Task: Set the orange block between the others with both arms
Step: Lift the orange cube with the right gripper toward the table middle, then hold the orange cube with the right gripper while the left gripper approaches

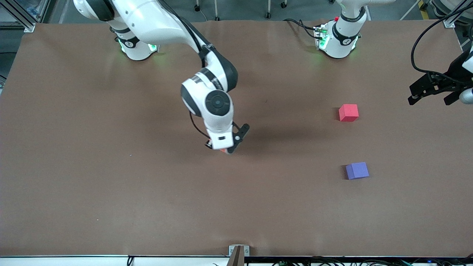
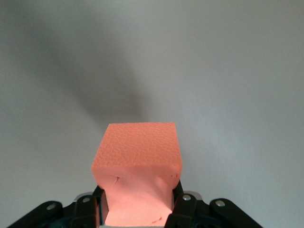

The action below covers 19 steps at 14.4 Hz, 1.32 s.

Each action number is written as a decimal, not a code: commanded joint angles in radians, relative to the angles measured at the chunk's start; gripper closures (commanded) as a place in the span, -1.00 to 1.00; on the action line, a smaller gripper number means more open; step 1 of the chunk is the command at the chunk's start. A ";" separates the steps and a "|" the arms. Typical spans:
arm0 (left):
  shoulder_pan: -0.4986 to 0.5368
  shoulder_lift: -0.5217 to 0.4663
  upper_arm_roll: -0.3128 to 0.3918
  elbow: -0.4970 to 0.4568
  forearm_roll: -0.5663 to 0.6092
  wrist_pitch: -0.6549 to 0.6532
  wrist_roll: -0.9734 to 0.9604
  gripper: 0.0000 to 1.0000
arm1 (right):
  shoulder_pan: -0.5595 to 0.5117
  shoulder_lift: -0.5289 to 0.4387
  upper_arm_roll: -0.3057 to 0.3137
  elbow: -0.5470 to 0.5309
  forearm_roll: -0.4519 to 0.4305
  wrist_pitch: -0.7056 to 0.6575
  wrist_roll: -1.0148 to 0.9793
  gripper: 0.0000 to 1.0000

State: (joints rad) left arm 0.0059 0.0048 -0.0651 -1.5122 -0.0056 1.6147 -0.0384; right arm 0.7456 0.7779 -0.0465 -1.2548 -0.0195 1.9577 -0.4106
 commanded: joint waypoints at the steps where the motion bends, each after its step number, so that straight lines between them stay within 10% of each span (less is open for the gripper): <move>1: 0.006 -0.020 -0.005 -0.017 -0.011 0.005 -0.003 -1.00 | 0.032 0.024 -0.010 0.049 -0.022 -0.005 -0.180 0.35; 11: 0.009 0.000 -0.007 -0.042 -0.013 0.001 -0.005 -1.00 | 0.127 0.170 -0.016 0.161 -0.082 0.020 -0.289 0.29; 12: 0.009 0.000 -0.008 -0.049 -0.014 0.001 -0.005 -1.00 | 0.129 0.176 -0.015 0.161 -0.082 0.027 -0.286 0.21; 14: 0.009 0.001 -0.007 -0.051 -0.014 0.001 -0.003 -1.00 | 0.129 0.179 -0.012 0.161 -0.080 0.032 -0.272 -0.97; 19: 0.002 0.030 -0.008 -0.062 -0.016 -0.038 -0.003 -1.00 | 0.127 0.117 -0.013 0.161 -0.073 -0.035 -0.217 -1.00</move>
State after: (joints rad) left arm 0.0064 0.0202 -0.0674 -1.5742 -0.0056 1.5940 -0.0385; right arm 0.8683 0.9446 -0.0541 -1.0913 -0.0833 1.9801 -0.6528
